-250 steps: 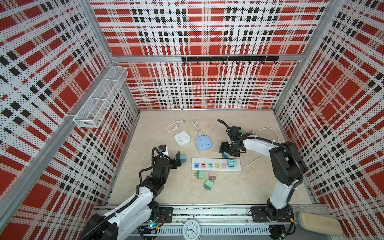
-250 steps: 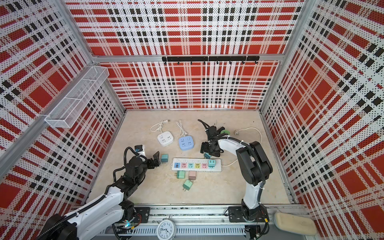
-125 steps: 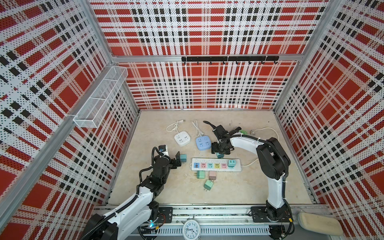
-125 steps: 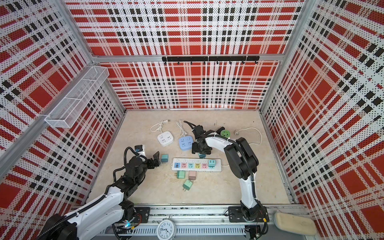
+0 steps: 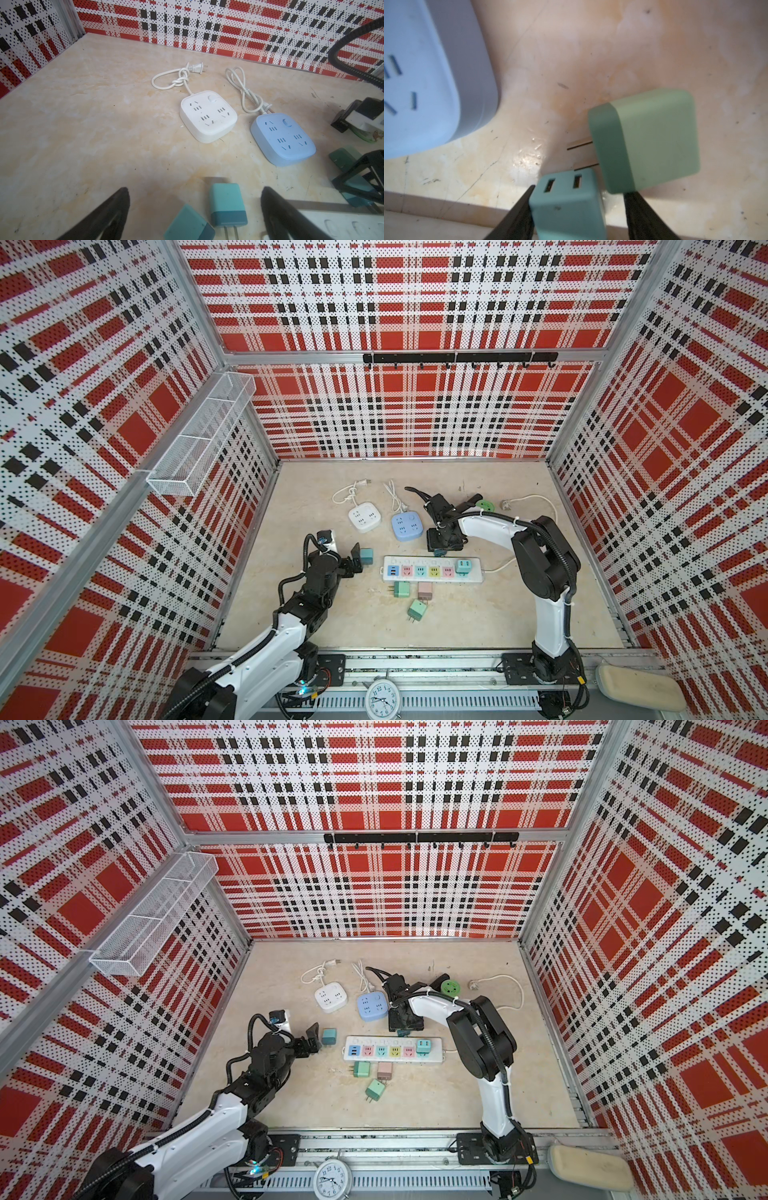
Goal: Insert the plug
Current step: 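Lower the right gripper and close it on a teal adapter near the blue socket box, then lift the teal adapter with the right gripper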
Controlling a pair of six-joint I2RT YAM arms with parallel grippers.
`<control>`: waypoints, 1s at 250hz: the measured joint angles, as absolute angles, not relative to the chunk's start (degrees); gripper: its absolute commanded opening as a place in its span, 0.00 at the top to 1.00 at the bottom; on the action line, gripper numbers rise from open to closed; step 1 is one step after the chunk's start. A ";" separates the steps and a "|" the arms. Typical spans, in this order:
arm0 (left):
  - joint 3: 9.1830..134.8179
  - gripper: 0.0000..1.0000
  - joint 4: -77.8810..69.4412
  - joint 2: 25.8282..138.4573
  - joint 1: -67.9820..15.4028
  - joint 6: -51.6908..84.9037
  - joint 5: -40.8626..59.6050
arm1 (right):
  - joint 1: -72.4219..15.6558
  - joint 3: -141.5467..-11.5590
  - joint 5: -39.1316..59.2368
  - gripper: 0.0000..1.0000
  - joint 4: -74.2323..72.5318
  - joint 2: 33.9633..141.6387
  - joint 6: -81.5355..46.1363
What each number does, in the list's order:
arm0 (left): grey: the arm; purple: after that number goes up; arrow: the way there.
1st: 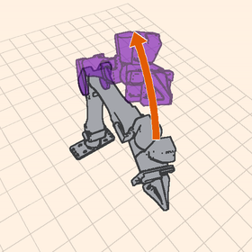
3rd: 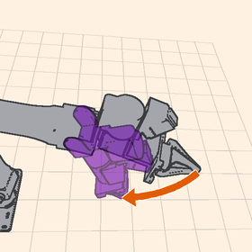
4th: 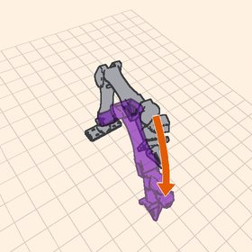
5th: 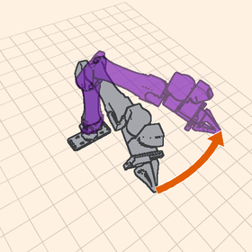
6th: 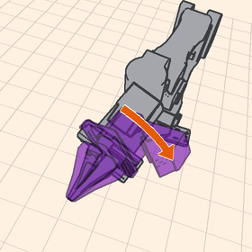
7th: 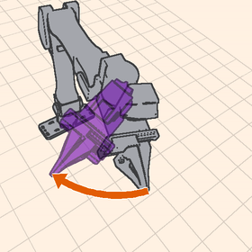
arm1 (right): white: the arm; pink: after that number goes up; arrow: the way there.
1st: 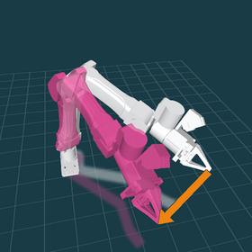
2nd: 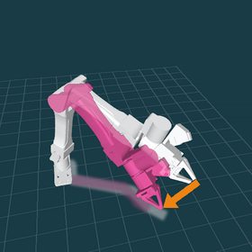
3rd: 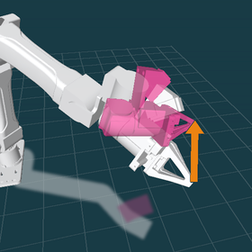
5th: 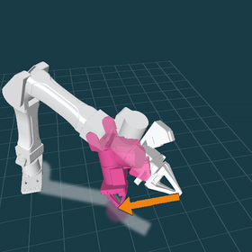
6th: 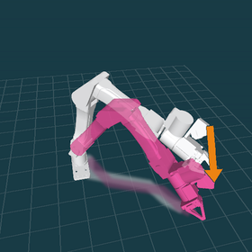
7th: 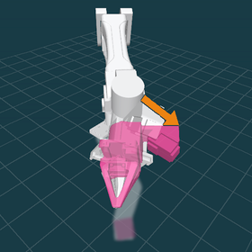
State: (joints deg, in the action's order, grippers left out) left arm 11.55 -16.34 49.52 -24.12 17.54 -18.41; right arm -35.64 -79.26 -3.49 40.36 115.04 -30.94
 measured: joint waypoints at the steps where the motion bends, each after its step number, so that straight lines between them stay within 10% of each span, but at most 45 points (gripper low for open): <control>1: 11.55 0.01 -16.34 49.52 -24.12 17.52 -18.41 | -35.64 -79.26 -3.49 0.38 40.36 115.04 -30.94; 96: 11.55 0.01 -16.34 49.52 -24.12 17.56 -18.44 | -35.97 -76.07 -3.66 0.37 36.91 113.27 -30.30; 250: 11.55 0.01 -16.34 49.52 -24.12 17.63 -18.46 | -36.34 -75.57 -5.04 0.70 36.45 113.03 -29.61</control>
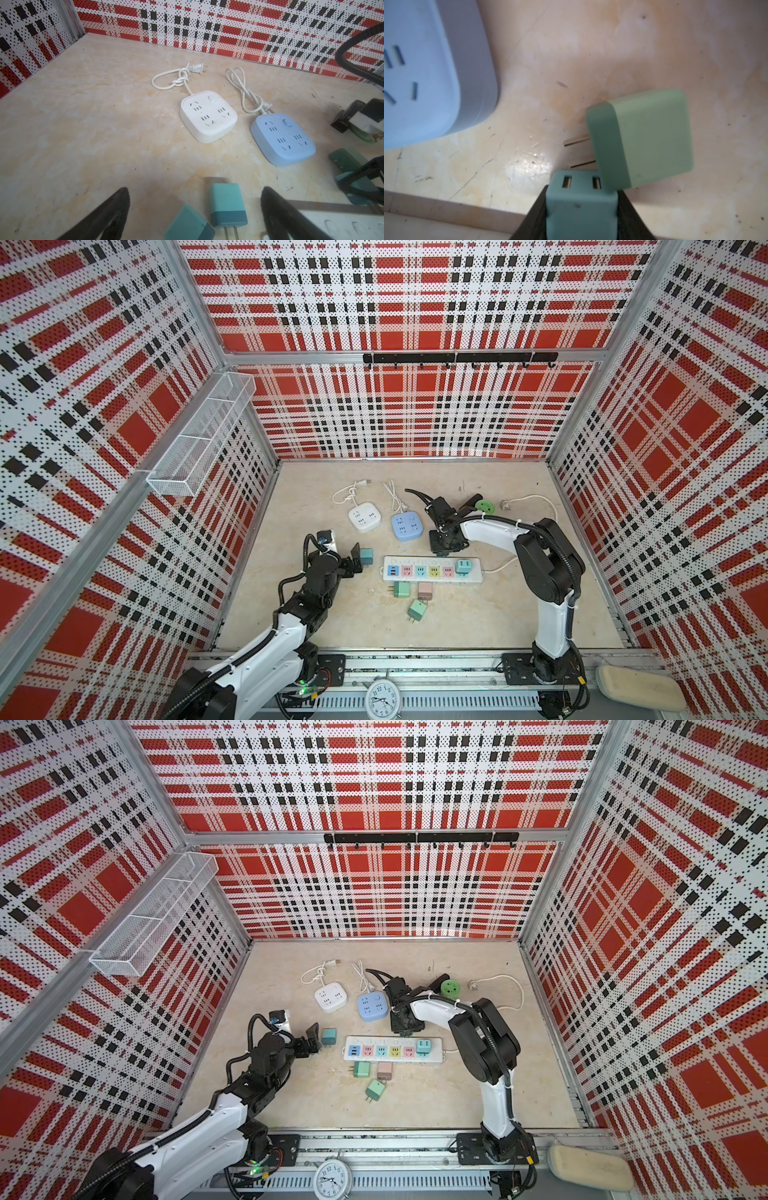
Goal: Insert the plug
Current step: 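Lift the teal adapter with the right gripper, then carry the adapter toward the left gripper while the left gripper reaches toward it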
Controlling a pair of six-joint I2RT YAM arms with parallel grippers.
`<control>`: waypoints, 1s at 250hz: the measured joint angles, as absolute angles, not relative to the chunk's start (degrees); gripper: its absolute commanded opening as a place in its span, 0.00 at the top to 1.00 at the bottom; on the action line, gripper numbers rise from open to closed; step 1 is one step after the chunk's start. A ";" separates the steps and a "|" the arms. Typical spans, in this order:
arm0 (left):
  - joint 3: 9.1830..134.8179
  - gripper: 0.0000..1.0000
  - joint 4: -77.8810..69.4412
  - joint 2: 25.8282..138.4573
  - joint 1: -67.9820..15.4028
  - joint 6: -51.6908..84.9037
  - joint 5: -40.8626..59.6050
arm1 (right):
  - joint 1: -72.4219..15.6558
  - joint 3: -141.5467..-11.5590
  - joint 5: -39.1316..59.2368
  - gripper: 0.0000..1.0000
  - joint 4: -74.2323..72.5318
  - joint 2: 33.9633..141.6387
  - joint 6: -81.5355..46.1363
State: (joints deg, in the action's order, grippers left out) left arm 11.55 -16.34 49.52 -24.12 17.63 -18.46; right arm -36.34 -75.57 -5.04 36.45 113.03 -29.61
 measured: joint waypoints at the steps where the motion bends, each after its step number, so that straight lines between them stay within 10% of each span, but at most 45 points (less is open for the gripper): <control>1: 11.55 0.01 -16.36 49.52 -24.12 17.63 -18.46 | -36.34 -75.55 -5.02 0.70 36.42 113.01 -29.63; 250: 11.51 0.07 -18.11 51.81 -24.82 16.43 -13.19 | -54.04 -44.03 -20.53 0.95 5.43 74.43 -11.94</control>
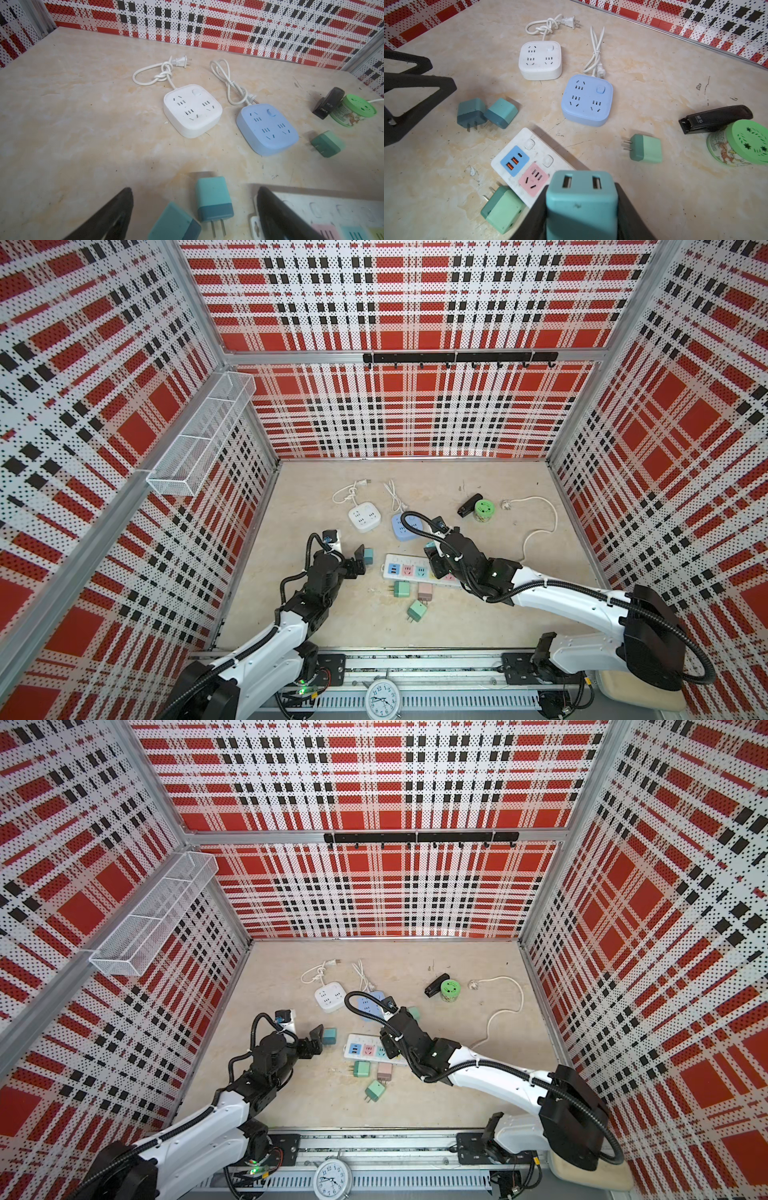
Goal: Insert the plug
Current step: 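Carry the adapter toward the left gripper while the left gripper reaches toward it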
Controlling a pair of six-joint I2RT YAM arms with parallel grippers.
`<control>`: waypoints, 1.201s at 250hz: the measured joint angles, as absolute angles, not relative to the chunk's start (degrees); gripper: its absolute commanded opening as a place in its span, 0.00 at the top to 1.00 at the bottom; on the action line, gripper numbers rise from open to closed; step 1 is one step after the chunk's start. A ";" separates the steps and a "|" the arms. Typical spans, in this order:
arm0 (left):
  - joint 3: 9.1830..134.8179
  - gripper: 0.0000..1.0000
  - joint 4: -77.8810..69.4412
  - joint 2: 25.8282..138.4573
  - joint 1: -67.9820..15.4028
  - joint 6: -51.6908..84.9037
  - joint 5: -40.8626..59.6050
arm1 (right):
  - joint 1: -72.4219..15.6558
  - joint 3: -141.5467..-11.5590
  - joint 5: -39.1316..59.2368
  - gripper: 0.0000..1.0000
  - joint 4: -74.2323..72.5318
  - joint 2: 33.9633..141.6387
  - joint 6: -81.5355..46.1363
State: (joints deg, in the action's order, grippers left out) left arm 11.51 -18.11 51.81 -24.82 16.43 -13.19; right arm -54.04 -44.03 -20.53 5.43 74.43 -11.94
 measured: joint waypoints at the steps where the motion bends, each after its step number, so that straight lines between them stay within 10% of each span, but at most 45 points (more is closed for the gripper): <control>1: 11.51 0.07 -18.11 51.83 -24.82 16.45 -13.13 | -54.04 -43.83 -20.51 0.95 5.30 74.35 -11.90; 164: 20.29 0.16 -11.60 47.42 -24.88 18.87 4.67 | -55.86 -17.63 -11.27 0.98 -28.77 56.18 1.78; 300: 30.28 0.20 4.14 41.67 -43.62 18.81 8.25 | -57.84 -14.24 -1.06 1.00 -39.90 58.61 13.08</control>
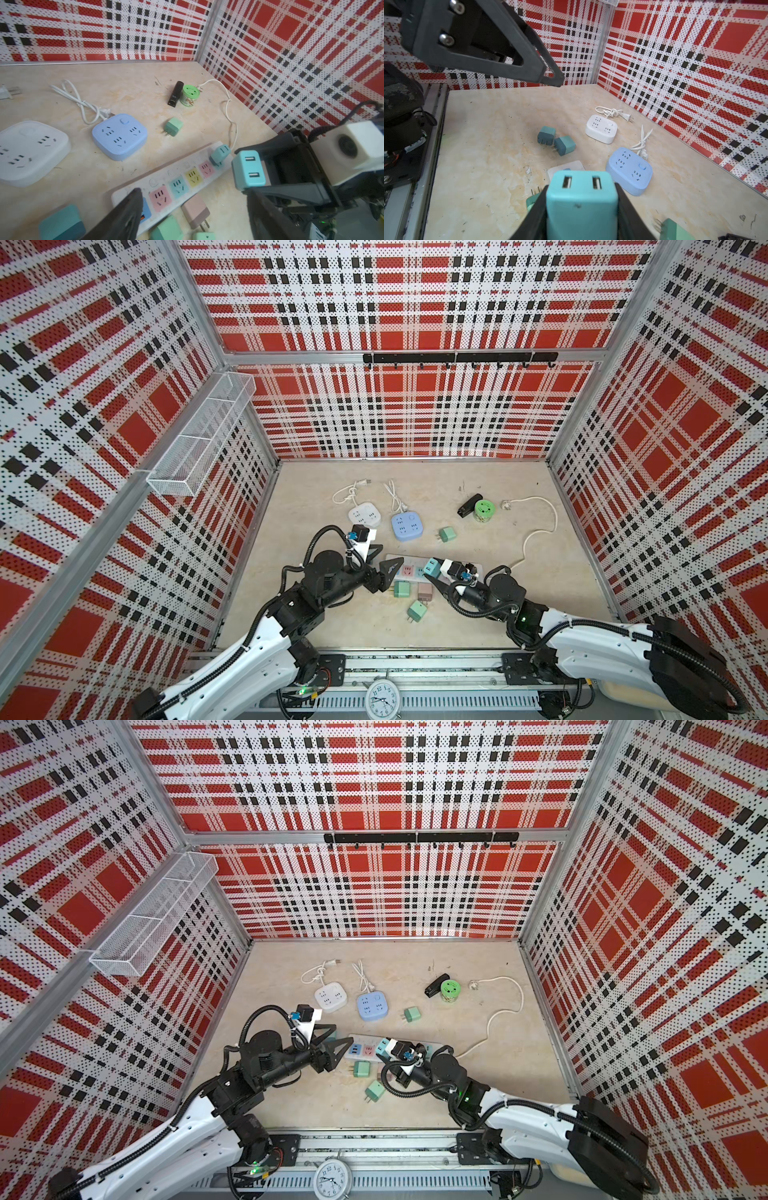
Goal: Insert the plug
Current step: 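Carry the adapter toward the left gripper while the left gripper reaches toward it, then close the left gripper on the adapter held by the right gripper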
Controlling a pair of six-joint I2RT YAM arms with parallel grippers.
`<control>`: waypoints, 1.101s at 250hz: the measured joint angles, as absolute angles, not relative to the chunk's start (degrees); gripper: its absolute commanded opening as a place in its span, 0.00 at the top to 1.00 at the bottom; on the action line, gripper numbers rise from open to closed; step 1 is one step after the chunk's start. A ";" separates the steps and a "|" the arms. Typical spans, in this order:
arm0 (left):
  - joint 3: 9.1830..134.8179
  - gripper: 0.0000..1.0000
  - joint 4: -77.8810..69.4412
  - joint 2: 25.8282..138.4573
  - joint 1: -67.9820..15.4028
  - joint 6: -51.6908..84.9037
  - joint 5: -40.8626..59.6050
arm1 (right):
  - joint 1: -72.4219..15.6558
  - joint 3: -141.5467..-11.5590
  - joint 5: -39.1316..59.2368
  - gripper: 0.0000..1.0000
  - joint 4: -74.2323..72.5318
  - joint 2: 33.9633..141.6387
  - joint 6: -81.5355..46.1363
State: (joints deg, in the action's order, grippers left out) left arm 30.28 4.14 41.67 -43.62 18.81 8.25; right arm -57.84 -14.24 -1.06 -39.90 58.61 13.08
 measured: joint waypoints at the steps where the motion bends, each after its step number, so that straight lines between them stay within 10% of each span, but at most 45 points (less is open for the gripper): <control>1: 30.41 0.20 4.23 41.89 -43.88 18.81 8.25 | -57.91 -14.22 -1.06 1.00 -39.92 58.59 13.21; 190: 39.31 0.23 7.51 58.61 -54.72 17.98 11.84 | -62.48 -12.40 -2.57 1.00 -42.24 56.75 20.36; 275: 40.91 0.61 8.12 62.43 -55.05 17.30 13.96 | -63.33 -12.40 -3.53 0.98 -42.89 58.26 21.52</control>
State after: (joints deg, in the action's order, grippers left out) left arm 40.91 8.12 62.43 -55.05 17.30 13.96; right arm -63.33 -12.40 -3.53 -42.89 58.26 21.52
